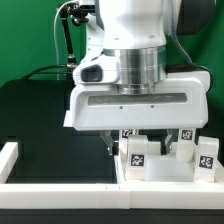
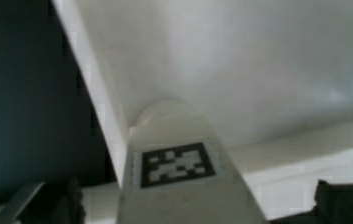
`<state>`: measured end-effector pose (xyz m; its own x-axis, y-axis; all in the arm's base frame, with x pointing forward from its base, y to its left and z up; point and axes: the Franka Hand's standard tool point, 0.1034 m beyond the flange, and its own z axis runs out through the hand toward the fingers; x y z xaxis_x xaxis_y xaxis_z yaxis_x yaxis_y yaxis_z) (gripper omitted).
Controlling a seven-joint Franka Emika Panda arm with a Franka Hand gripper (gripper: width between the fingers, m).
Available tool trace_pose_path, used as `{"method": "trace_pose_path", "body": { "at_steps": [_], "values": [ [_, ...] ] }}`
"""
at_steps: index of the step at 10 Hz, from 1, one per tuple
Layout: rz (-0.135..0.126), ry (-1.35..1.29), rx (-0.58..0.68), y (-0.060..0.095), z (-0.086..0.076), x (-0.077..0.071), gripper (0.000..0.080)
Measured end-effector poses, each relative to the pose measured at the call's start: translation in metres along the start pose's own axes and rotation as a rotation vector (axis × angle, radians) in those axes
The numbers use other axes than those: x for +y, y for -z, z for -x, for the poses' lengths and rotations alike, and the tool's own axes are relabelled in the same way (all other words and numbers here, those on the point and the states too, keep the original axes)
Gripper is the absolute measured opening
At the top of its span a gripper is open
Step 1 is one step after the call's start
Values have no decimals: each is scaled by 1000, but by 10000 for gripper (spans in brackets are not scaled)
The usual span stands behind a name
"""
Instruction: Assemble square table
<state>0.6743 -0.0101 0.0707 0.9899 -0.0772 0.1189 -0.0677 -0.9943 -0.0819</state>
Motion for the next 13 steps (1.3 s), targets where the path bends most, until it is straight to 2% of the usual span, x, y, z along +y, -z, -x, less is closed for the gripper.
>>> {"method": "trace_pose_path", "body": {
  "at_steps": [1, 2, 3, 4, 5, 7, 9, 11, 13],
  "values": [
    [-4, -36, -4, -2, 3, 0, 648],
    [-5, -36, -4, -2, 3, -1, 553],
    [-7, -59, -3, -2, 3, -1, 418],
    [-11, -150, -4, -2, 3, -2, 418],
    [-10, -213, -4, -2, 3, -1, 292],
    [-14, -355, -5, -2, 3, 1, 292],
    [-33, -617, -16, -3, 4, 4, 292],
    [-90, -1024, -59, -3, 6, 6, 292],
    [-120, -1264, -77, -2, 7, 7, 294]
  ]
}}
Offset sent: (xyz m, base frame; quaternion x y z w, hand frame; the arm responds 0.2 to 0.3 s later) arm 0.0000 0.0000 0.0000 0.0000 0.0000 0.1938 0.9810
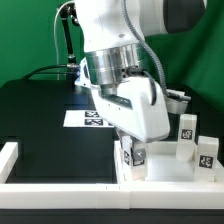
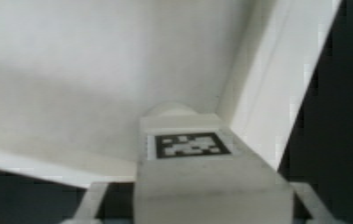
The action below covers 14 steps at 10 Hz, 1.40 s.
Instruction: Assemble square table
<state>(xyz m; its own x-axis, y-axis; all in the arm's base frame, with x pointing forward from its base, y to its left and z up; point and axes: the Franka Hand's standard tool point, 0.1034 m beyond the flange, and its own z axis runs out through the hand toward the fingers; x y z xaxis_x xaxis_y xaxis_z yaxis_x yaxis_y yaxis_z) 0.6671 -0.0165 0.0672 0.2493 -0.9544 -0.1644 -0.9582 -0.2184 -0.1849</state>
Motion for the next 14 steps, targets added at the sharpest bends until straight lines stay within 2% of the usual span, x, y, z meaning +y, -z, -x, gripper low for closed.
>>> {"method": "trace_pose_path", "body": {
  "at_steps": [1, 3, 4, 5, 6, 7, 11, 12, 13, 14],
  "values": [
    [-11, -53, -15, 1, -1, 1, 294],
    [-4, -108, -26, 1, 1, 2, 294],
    [4, -15, -24, 1, 2, 2, 342],
    [33, 195, -21, 0, 5, 3, 521],
    [16, 396, -9, 0, 3, 0, 521],
    [23, 554, -26, -1, 4, 0, 625],
    [22, 793, -29, -2, 4, 0, 649],
    [35, 938, -22, -1, 2, 0, 649],
    [90, 1171, 15, 5, 3, -4, 649],
    [87, 1222, 34, 6, 4, -8, 649]
  ]
}}
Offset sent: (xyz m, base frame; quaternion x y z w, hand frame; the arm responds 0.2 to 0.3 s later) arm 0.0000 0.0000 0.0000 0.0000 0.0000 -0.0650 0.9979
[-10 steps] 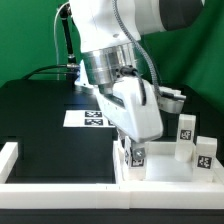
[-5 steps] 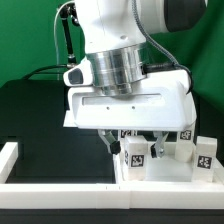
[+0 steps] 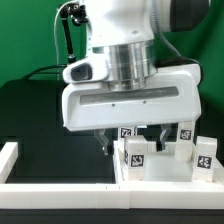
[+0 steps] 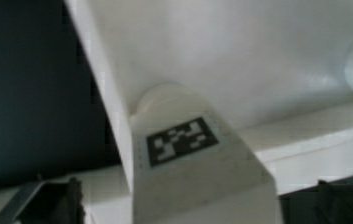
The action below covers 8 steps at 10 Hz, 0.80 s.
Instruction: Assemble square table
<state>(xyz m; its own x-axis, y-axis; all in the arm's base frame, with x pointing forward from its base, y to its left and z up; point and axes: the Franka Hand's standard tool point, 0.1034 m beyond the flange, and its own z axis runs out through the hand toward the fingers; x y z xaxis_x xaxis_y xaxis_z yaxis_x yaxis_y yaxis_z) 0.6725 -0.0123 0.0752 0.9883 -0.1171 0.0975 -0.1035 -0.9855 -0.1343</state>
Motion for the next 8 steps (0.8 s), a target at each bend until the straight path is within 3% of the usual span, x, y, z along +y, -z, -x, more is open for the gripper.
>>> {"method": "trace_pose_path", "body": {
  "at_steps": [2, 4, 6, 8],
  "values": [
    [0, -36, -1, -1, 0, 1, 637],
    [1, -136, -2, -1, 1, 1, 291],
    [2, -246, -1, -1, 0, 3, 292],
    [12, -520, -5, -1, 1, 4, 292]
  ]
}}
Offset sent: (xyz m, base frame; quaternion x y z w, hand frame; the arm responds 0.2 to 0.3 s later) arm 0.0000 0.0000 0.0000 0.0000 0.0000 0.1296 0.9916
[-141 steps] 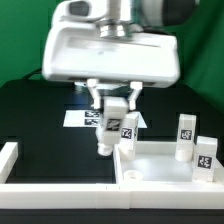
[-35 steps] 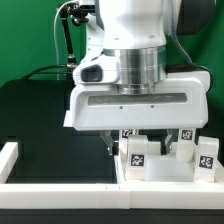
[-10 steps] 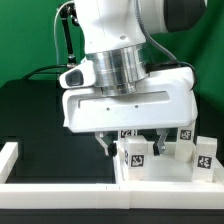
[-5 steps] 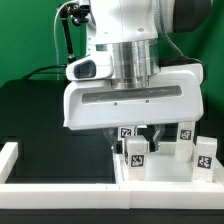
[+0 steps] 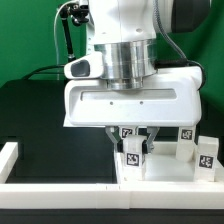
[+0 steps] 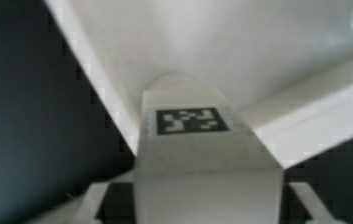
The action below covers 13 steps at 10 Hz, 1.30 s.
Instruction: Assemble square table
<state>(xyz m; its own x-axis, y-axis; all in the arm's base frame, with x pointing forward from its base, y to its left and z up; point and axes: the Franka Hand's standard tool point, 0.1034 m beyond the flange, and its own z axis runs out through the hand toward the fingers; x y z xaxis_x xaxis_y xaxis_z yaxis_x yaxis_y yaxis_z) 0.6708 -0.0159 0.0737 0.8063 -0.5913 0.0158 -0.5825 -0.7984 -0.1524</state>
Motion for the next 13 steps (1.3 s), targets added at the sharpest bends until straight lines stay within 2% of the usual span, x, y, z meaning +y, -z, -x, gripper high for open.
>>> {"method": "trace_pose_path", "body": {
  "at_steps": [1, 4, 5, 7, 9, 10, 11, 12, 13],
  "values": [
    [21, -137, -28, 1, 3, 0, 292],
    [-22, -796, -111, 1, -1, 4, 292],
    [-7, -910, -141, 5, -1, 0, 292],
    [5, -1028, -143, 6, 2, -4, 292],
    [12, -914, -140, 3, 4, -2, 304],
    [50, -716, -134, 0, 8, 0, 482],
    [65, -514, -126, 1, 8, -3, 592],
    [58, -379, -126, 2, 10, -9, 636],
    [55, -308, -128, 2, 13, -13, 636]
  ]
}}
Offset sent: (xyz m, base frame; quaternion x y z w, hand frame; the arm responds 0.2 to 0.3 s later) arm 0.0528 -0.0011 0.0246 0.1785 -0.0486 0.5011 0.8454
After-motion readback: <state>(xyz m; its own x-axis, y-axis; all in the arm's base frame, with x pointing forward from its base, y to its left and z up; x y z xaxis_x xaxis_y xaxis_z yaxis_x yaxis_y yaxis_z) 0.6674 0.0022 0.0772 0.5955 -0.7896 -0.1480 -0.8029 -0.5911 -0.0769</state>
